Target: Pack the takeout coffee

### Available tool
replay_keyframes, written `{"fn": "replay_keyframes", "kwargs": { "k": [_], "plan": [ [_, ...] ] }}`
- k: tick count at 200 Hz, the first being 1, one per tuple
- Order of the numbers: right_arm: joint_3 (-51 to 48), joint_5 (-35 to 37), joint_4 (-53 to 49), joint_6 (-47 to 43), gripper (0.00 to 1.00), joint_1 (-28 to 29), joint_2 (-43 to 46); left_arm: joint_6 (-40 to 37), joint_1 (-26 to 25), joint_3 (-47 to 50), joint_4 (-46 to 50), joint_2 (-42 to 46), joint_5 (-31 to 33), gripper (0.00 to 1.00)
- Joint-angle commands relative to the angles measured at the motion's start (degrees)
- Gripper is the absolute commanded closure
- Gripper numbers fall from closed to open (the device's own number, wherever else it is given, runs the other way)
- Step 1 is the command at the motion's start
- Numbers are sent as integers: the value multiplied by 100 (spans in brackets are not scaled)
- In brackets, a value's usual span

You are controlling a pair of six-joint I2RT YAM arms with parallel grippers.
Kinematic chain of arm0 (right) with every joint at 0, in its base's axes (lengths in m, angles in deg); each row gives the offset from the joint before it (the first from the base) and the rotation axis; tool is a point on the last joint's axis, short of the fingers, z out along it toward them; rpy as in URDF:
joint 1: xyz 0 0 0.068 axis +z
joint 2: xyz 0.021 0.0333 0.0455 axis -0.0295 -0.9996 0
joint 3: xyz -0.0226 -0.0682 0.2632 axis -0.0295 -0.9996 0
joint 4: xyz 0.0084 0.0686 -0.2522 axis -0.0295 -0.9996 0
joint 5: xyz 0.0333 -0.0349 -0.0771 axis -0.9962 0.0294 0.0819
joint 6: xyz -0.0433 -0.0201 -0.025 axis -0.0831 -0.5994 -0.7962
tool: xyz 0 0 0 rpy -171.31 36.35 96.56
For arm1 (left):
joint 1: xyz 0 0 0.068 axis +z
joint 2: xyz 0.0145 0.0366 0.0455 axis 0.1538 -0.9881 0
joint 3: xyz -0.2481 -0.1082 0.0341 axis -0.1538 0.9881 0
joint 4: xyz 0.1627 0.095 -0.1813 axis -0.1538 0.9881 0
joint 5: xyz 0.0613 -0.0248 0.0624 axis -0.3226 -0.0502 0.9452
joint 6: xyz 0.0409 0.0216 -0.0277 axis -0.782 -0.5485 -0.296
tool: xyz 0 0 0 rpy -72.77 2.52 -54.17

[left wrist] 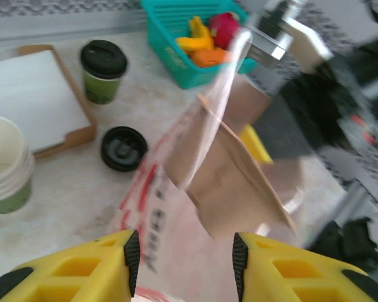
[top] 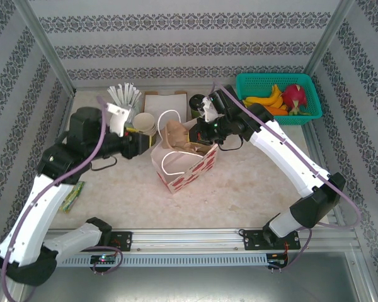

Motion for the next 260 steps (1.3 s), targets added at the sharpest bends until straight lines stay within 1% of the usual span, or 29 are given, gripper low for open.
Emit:
{"fn": "replay_keyframes", "kwargs": {
  "k": [1, 7, 16, 25, 50, 74, 118, 162, 173, 183, 209, 224, 247, 260],
  "plan": [
    [-44, 195, -43, 113, 100, 70, -32, -243, -208, 232, -250, 20, -760, 55],
    [-35, 199, -41, 122, 100, 66, -40, -323, -308, 224, -173, -10, -742, 54],
    [-22, 208, -43, 130, 100, 63, -62, -386, -428, 231, -123, -29, -579, 48],
    [8, 208, -66, 132, 100, 66, -89, -388, -479, 241, -154, -45, -439, 46],
    [53, 214, -87, 164, 100, 77, -143, -490, -581, 143, -165, -243, -670, 45],
    [44, 284, -78, 226, 100, 77, -131, -571, -820, 29, -105, -528, -546, 44],
    [44, 339, -96, 255, 100, 79, -121, -790, -1273, -92, 309, -894, 251, 39],
    [3, 366, -63, 270, 100, 70, -68, -857, -1323, 75, 332, -833, 689, 32],
    [-8, 367, -52, 271, 100, 70, -62, -838, -1323, 96, 338, -847, 696, 32],
    [-8, 375, -56, 272, 100, 62, -59, -827, -1324, 94, 332, -877, 528, 35],
    [-17, 430, -78, 290, 100, 70, -45, -857, -1319, 126, 207, -895, -57, 51],
    [-26, 483, -91, 298, 100, 70, -33, -957, -1326, 166, 186, -817, -188, 61],
    [-26, 623, -162, 281, 100, 70, -28, -1094, -1324, 172, 140, -656, -361, 72],
    [-39, 703, -222, 259, 100, 70, -50, -1147, -1323, 153, 59, -572, -516, 82]
  ]
}}
